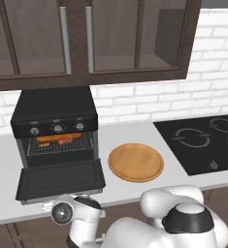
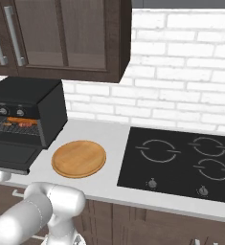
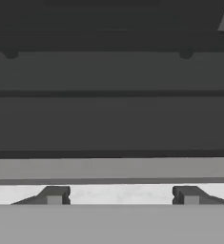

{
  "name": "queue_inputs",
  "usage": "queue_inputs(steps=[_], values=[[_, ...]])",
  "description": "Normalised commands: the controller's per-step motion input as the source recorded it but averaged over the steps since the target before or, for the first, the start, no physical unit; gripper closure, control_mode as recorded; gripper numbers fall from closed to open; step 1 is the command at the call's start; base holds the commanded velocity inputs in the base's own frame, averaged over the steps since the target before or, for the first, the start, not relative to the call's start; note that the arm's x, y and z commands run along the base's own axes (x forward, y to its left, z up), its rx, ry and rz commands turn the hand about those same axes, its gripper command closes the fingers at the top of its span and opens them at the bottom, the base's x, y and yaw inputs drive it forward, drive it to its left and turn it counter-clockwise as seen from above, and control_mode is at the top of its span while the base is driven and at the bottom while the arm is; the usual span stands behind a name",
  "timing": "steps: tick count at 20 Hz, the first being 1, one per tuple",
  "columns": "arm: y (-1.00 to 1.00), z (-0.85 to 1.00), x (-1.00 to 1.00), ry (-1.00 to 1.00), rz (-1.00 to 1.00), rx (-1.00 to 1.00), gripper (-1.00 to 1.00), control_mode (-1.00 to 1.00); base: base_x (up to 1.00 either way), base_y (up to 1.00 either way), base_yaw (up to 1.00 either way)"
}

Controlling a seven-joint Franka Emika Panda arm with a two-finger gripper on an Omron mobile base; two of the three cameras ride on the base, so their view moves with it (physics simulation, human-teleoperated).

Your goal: Pick up the kebab skewer and baguette bread, and place them inside the toaster oven. Close the toaster oven door and start by setting the timer.

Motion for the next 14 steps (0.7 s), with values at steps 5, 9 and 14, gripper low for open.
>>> queue_inputs(steps=[5,9,14], values=[[0.0,-0.3,0.05,0.0,0.0,0.0,-1.0,-1.0,0.0,0.0,0.0],[0.0,-0.04,0.24,-0.02,0.0,0.0,-1.0,-1.0,0.0,0.0,0.0],[0.0,0.0,0.31,-0.04,0.01,0.0,-1.0,-1.0,0.0,0.0,0.0]])
